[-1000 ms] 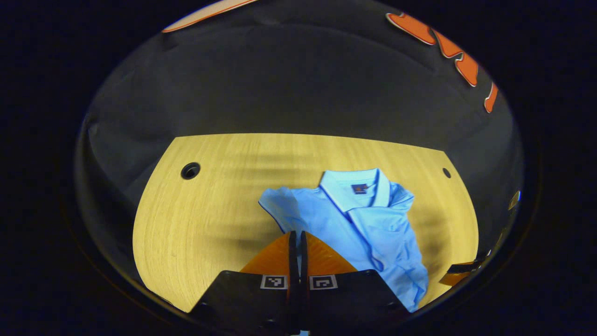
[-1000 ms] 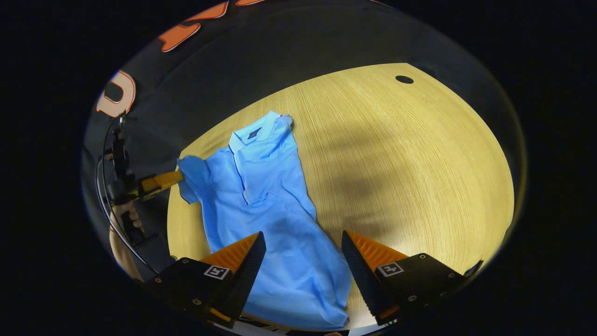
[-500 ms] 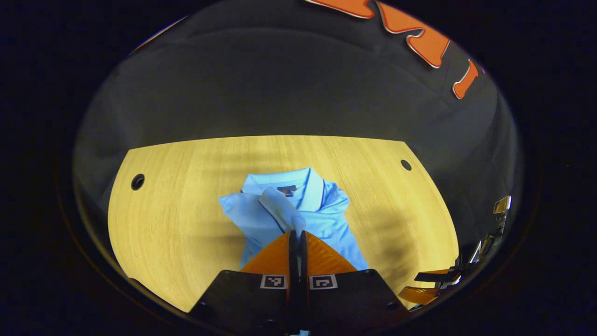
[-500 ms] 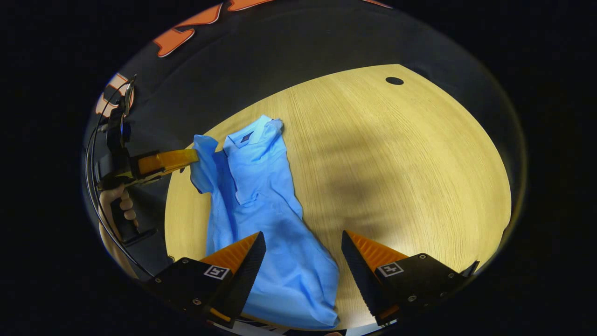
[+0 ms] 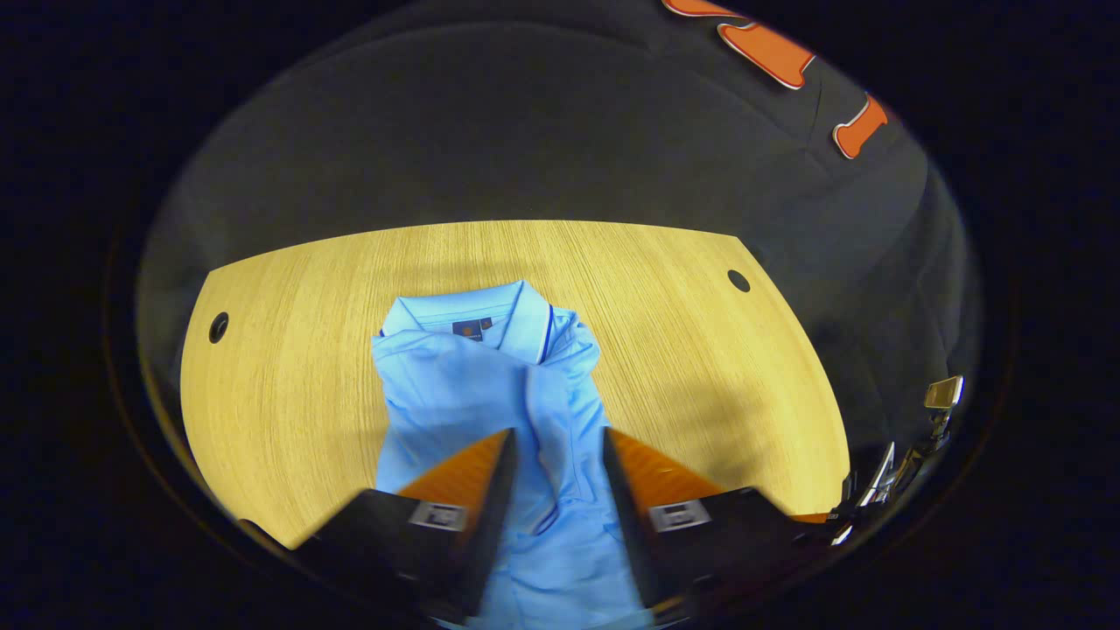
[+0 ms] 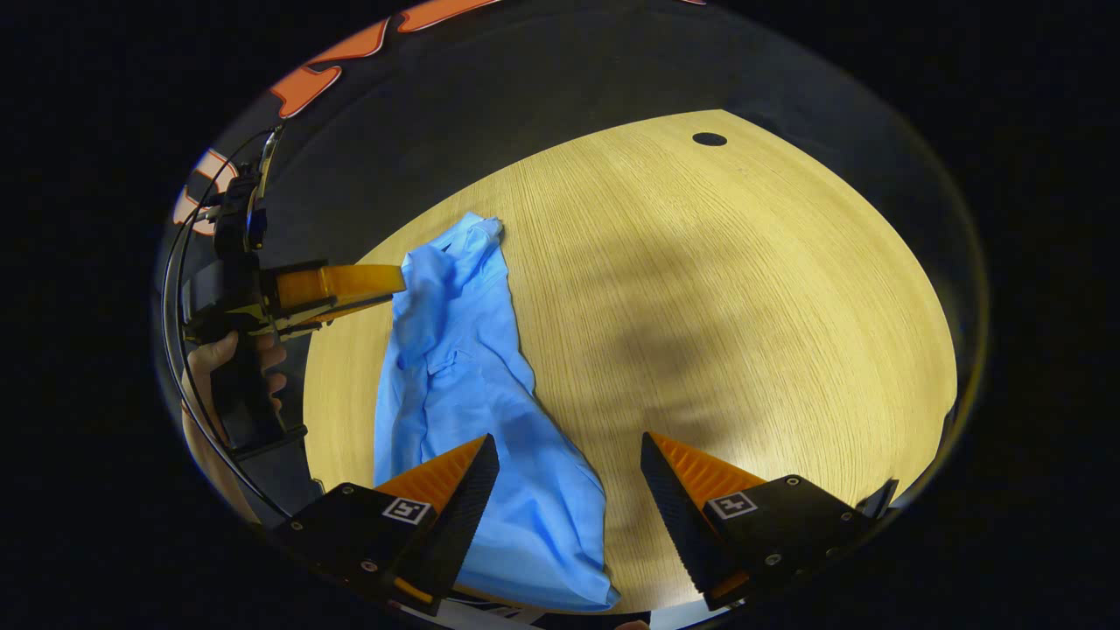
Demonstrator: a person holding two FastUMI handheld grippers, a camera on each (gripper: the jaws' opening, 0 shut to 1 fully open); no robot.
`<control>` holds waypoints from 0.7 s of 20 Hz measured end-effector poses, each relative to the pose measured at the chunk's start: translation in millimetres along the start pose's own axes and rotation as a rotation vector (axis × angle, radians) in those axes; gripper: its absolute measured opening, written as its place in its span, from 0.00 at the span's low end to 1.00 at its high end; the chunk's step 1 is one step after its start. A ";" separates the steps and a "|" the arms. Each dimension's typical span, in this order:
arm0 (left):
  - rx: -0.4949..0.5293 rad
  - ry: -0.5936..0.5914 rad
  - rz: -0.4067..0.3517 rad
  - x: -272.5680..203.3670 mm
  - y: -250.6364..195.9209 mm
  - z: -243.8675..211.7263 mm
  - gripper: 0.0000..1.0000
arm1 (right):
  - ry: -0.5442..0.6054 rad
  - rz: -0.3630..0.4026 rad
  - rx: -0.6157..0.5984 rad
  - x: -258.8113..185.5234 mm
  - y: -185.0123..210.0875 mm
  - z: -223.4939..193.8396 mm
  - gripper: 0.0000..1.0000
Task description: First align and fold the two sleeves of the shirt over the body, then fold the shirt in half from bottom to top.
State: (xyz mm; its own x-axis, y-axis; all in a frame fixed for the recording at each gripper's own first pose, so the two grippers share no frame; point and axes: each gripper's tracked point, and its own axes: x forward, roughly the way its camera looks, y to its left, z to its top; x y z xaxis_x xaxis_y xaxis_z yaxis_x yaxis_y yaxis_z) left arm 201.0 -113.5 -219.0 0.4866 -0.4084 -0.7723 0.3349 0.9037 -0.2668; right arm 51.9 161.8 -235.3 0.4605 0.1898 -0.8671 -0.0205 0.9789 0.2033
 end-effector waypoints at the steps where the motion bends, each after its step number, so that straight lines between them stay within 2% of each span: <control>1: -0.004 0.003 0.007 -2.4 2.1 -0.2 0.75 | 0.000 0.002 -0.002 -1.2 1.5 0.4 0.99; 2: -0.009 0.005 0.019 -6.8 6.1 -7.4 1.00 | 0.001 0.005 -0.004 -1.8 3.2 -0.1 0.99; 9: -0.103 0.018 0.098 -55.7 55.7 -58.2 1.00 | 0.032 -0.004 -0.078 2.0 16.6 -19.1 0.99; 14: -0.129 0.083 0.143 -91.8 93.5 -132.9 1.00 | 0.096 -0.039 -0.171 2.0 19.6 -52.2 0.99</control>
State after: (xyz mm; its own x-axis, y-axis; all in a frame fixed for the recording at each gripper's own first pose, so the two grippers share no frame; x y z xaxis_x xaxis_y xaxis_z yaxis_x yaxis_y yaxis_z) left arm 80.5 25.6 -249.6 0.4520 -0.2673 -0.8511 0.1588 0.9629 -0.2181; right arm 6.1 185.4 -256.8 0.3777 0.1498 -0.9137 -0.1587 0.9827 0.0955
